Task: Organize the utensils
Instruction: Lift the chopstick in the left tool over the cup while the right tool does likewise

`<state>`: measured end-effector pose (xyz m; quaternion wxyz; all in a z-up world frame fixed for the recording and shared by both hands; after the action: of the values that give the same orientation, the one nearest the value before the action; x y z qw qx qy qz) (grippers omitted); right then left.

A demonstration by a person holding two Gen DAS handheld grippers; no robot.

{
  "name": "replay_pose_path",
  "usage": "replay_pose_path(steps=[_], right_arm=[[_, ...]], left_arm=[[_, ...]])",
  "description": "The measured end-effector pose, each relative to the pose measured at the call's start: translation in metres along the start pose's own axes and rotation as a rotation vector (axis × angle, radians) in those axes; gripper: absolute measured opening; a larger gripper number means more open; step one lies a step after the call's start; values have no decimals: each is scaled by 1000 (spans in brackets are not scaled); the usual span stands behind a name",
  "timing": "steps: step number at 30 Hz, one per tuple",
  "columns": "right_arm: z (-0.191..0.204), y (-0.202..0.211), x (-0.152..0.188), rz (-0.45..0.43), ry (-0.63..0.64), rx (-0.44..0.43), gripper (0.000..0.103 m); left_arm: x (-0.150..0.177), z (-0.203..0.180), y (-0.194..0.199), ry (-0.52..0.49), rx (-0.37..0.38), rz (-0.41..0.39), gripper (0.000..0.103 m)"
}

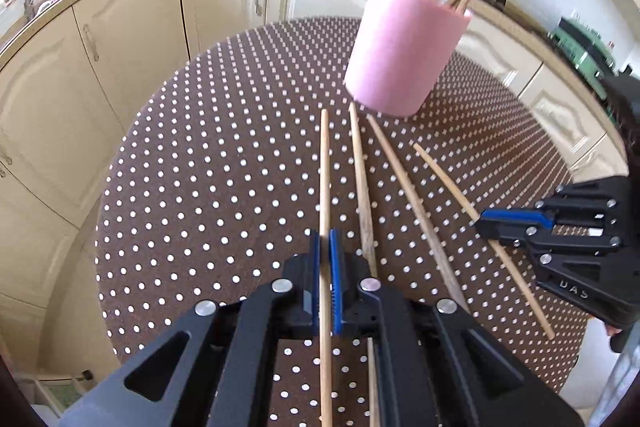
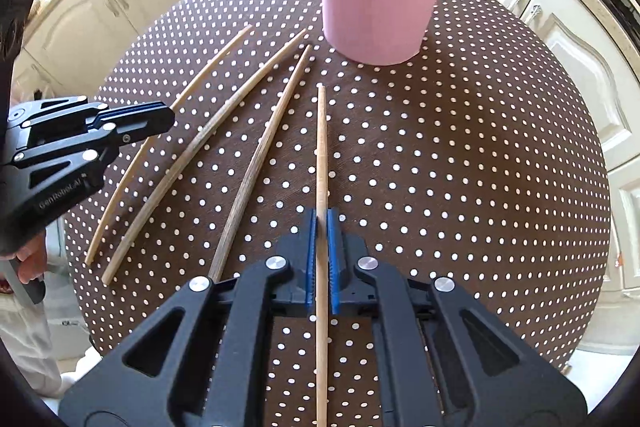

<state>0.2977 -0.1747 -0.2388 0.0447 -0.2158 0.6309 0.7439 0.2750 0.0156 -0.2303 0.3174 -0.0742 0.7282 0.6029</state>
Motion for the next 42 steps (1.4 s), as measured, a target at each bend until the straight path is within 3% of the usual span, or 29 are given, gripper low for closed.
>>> replay_pose_path(steps=[14,27,34,38,42], right_arm=[[-21,73,18,-249,-110,-193,6],[-50,132,24,-477,-226,-323,6],[-47,158,8,-628,-215,-352,6],[-45,173,-5,-710,-215,-372,6],[-43,188,-18,-808,-214,-381,6]], left_arm=[[3,-45,63,-58,87,-210,5],[-31,-105,82,-111,146,-392,5],[-58,-117,93,-114,142,-515,5],[-75,-119,99,-118,100,-595,5],[-95,-119,108,-118,86,-703,5]])
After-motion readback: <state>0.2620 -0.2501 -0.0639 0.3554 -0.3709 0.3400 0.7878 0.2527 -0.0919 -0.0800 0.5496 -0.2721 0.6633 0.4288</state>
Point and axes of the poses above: each gripper's, at about its wrist camera, not at the fingertips, and y roughly against the way its jaws point, z to its left, x to its underside, the point moved 4 cm from there along -y, roughly the way its jaws point, and after that the axes turned 9 degrees about -y, right-handed, at the moved point
